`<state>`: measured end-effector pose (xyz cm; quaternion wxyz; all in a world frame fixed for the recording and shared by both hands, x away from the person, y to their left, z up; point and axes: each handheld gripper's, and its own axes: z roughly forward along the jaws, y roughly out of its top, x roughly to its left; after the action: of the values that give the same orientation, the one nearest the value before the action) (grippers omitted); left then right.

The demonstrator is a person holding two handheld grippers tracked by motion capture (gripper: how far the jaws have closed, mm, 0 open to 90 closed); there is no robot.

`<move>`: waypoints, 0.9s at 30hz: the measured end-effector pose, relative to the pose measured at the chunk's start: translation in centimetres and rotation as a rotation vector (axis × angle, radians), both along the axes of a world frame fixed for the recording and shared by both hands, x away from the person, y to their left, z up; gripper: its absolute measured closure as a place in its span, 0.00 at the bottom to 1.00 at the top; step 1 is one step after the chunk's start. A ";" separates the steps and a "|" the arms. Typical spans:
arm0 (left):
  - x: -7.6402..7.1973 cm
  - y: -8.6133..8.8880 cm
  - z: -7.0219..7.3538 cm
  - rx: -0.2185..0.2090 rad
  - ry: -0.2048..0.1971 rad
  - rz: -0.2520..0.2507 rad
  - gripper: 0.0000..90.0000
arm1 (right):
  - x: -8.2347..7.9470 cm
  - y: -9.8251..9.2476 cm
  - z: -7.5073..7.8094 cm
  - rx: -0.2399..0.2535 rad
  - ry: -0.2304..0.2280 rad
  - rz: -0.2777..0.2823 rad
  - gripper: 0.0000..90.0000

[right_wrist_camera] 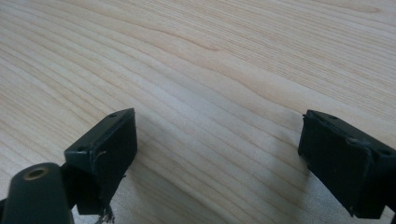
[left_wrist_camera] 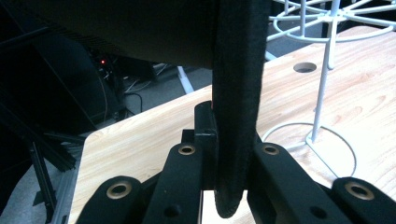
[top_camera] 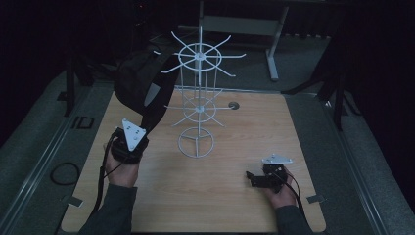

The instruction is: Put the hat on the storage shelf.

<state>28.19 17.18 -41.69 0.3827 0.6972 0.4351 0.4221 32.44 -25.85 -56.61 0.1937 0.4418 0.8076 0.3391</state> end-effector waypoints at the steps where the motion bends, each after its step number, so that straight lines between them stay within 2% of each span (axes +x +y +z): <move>1: 0.1 0.0 -0.1 0.004 0.001 -0.003 0.96 | 0.0 0.0 0.0 0.000 -0.001 0.000 0.13; 6: 0.4 -0.5 -0.6 0.029 0.020 -0.013 0.95 | 0.0 0.0 0.0 0.000 0.000 0.000 0.13; 11: 0.7 -0.8 -0.9 0.030 0.030 -0.031 0.94 | 0.0 0.0 0.0 0.001 0.001 -0.001 0.13; 15: 0.9 -0.9 -1.0 0.032 0.054 -0.049 0.92 | 0.0 0.0 0.0 0.000 0.000 -0.001 0.13; 18: 0.8 -1.0 -1.0 0.039 0.049 -0.053 0.85 | 0.0 0.0 0.0 0.001 0.001 -0.002 0.13; 21: 0.8 -0.9 -0.9 0.019 0.043 -0.065 0.72 | 0.0 0.0 0.0 -0.001 -0.002 0.000 0.13; 27: 0.7 -0.7 -0.7 -0.015 0.054 -0.076 0.53 | 0.0 0.0 0.0 0.000 -0.001 0.000 0.13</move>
<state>28.90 16.49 -42.35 0.3918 0.7215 0.4216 0.3849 32.45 -25.84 -56.62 0.1941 0.4418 0.8076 0.3391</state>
